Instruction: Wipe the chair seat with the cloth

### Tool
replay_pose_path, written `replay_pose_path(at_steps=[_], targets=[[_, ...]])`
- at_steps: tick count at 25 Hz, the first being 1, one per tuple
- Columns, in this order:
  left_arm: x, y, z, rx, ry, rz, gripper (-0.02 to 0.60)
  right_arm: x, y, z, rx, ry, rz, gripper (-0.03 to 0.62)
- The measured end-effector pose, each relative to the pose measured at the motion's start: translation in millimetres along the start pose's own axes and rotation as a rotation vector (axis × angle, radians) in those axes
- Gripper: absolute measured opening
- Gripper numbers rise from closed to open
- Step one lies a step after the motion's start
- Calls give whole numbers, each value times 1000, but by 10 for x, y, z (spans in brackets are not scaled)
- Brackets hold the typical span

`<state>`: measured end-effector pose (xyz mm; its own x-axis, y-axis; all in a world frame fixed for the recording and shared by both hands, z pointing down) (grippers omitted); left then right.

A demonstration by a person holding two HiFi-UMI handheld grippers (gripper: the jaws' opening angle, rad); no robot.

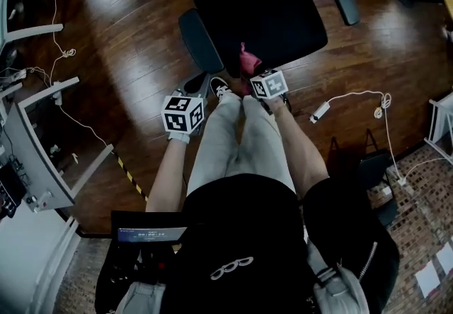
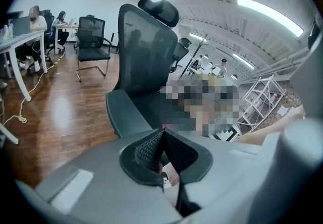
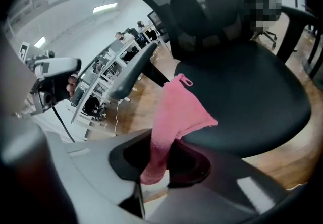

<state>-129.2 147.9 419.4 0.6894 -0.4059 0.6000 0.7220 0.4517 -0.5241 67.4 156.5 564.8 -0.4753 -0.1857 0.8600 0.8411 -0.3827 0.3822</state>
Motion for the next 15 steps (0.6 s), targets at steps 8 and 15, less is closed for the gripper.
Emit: replay_pose_path(at_steps=[8, 15], targets=[[-405, 1017, -399, 102, 121, -1, -6, -1519, -99, -150, -84, 189, 65, 71], [-577, 1681, -423, 148, 200, -26, -6, -2596, -194, -51, -187, 339, 93, 71]])
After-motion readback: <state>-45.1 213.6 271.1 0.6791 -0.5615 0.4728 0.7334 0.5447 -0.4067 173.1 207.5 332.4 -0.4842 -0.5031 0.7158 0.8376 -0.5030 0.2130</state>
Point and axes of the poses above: the fingertips, and each gripper's own axes: x forward along the fingers, y to its right, z out of its underside, the point moved 7 cm from there along -x, backward along the fingers, and after that the axes turned 9 degrees about z, right-handed, at the moved point
